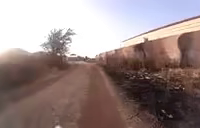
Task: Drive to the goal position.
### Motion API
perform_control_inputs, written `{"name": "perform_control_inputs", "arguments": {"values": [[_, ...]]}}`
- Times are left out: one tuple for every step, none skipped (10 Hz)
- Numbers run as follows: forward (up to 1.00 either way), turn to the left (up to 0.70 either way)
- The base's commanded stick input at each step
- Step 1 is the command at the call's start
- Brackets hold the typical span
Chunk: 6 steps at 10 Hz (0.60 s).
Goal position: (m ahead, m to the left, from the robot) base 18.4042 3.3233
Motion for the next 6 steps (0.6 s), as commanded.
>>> {"name": "perform_control_inputs", "arguments": {"values": [[0.70,0.00],[0.70,0.00],[0.70,0.00],[0.70,0.00],[0.70,0.00],[0.70,0.00]]}}
